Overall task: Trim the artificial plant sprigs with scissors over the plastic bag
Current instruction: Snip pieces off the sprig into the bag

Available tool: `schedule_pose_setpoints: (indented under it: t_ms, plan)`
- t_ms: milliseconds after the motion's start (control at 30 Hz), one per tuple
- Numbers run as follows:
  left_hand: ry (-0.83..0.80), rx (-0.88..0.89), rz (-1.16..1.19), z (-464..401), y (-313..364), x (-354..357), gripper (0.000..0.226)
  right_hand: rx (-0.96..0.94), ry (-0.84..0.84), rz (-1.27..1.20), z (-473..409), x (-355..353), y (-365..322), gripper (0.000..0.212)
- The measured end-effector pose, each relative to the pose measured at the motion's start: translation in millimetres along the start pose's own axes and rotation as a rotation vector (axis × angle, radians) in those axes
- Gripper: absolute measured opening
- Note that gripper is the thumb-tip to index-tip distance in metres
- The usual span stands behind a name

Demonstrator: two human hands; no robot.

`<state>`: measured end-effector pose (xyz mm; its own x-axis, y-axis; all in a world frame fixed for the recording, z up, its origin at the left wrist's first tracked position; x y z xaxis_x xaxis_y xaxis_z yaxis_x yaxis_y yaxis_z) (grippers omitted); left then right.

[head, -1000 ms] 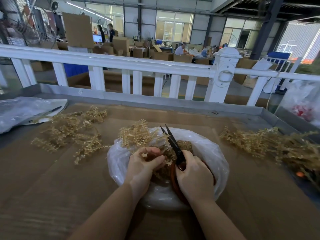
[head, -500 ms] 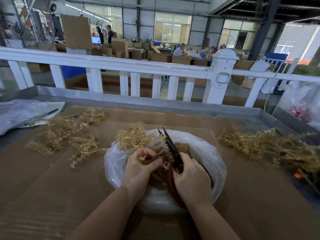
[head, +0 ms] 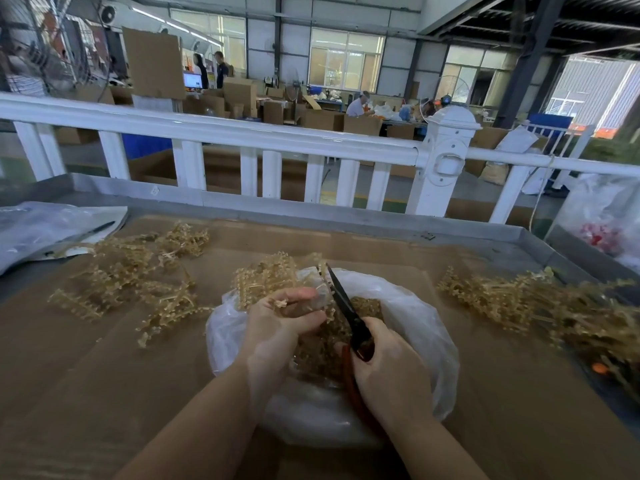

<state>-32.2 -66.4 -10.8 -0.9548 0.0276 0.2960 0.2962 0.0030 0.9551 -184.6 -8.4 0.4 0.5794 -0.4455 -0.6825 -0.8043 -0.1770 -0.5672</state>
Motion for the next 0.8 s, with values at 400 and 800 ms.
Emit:
schedule_pose_setpoints:
  t_ms: [400, 800]
  plan:
    - [0.014, 0.051, 0.007, -19, 20, -15, 0.034, -0.02, -0.299, -0.126, -5, -32, -17, 0.025]
    - [-0.086, 0.108, -0.032, -16, 24, -8, 0.034, -0.036, -0.344, -0.016, -1, -21, -20, 0.031]
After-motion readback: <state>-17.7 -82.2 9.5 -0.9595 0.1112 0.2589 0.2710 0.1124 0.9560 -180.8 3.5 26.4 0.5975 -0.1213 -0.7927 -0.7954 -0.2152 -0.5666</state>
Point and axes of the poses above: each hand's wrist, its own z-axis away from the middle knuckle, its own x-axis out of the palm, y = z × x, the point moved 7 cm from there along -z, towards the middle knuckle, and after that the axes turned 6 degrees about -z, right-handed, at the moved point
